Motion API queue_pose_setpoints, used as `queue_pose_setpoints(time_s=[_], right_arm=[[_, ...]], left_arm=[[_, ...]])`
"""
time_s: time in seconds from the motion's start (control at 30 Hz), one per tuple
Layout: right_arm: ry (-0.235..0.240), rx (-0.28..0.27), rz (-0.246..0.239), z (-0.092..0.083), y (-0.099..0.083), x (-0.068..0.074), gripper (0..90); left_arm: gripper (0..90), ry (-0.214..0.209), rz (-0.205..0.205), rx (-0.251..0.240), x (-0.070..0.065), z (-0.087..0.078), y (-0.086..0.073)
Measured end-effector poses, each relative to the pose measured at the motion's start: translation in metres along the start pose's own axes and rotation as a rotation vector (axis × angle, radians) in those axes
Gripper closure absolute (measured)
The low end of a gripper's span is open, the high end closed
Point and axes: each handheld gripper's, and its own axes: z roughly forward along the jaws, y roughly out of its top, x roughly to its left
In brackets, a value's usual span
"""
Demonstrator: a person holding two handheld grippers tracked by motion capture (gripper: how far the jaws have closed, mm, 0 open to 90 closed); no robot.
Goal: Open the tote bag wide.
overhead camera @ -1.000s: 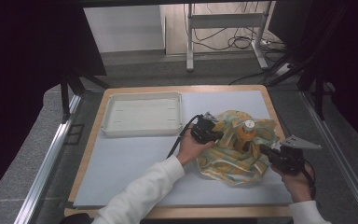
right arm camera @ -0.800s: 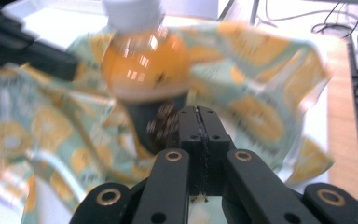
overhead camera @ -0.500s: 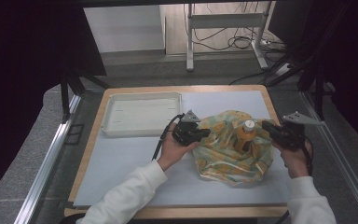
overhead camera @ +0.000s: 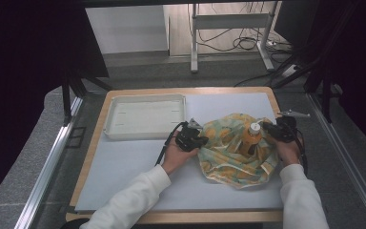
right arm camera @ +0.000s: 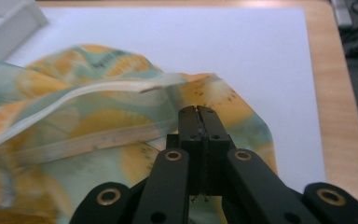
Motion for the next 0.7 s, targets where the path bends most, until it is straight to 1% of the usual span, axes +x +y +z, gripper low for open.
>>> queue_pose_setpoints(time_s=[0.03, 0.07, 0.1, 0.13, 0.17, 0.23, 0.27, 0.33, 0.37, 0.47, 0.5, 0.53, 0.57, 0.6, 0.7], right_arm=[[0.003, 0.011, 0.015, 0.003, -0.004, -0.003, 89.2], [0.003, 0.011, 0.015, 0.003, -0.004, -0.003, 89.2], [0.006, 0.025, 0.027, 0.007, -0.010, -0.007, 89.2], [0.009, 0.035, 0.036, 0.009, -0.013, -0.009, 89.3], [0.009, 0.035, 0.036, 0.009, -0.013, -0.009, 89.3], [0.005, 0.065, 0.051, 0.014, -0.021, -0.014, 89.3], [0.001, 0.071, 0.052, 0.015, -0.023, -0.016, 89.3], [0.001, 0.075, 0.059, 0.017, -0.025, -0.018, 89.3], [0.012, 0.071, 0.080, 0.018, -0.029, -0.020, 89.4], [0.021, 0.066, 0.099, 0.018, -0.030, -0.021, 89.4], [0.012, 0.071, 0.086, 0.016, -0.028, -0.021, 89.3], [0.012, 0.071, 0.086, 0.016, -0.028, -0.021, 89.3], [0.011, 0.065, 0.080, 0.014, -0.027, -0.020, 89.3], [0.015, 0.045, 0.078, 0.009, -0.024, -0.019, 89.4], [0.031, -0.007, 0.070, -0.008, -0.014, -0.016, 89.3]], left_arm=[[89.1, 0.002, 0.002, 0.006, 0.000, 0.002, 0.000], [89.1, 0.002, 0.002, 0.006, 0.000, 0.002, 0.000], [89.2, 0.007, 0.002, 0.023, 0.002, 0.006, -0.001], [89.2, 0.007, 0.002, 0.023, 0.002, 0.006, -0.001], [89.2, 0.010, -0.002, 0.030, 0.003, 0.009, -0.002], [89.4, 0.013, -0.014, 0.037, 0.004, 0.013, -0.003], [89.4, 0.016, -0.019, 0.048, 0.006, 0.016, -0.005], [89.4, 0.018, -0.023, 0.054, 0.007, 0.017, -0.005], [89.5, 0.020, -0.026, 0.059, 0.008, 0.020, -0.006], [89.5, 0.022, -0.023, 0.073, 0.007, 0.024, -0.007], [89.4, 0.023, -0.022, 0.073, 0.007, 0.024, -0.006], [89.4, 0.023, -0.024, 0.071, 0.006, 0.023, -0.006], [89.3, 0.023, -0.025, 0.065, 0.005, 0.020, -0.004], [89.3, 0.022, -0.022, 0.059, 0.005, 0.018, -0.003], [89.5, 0.015, -0.021, 0.017, 0.003, 0.003, 0.003]])
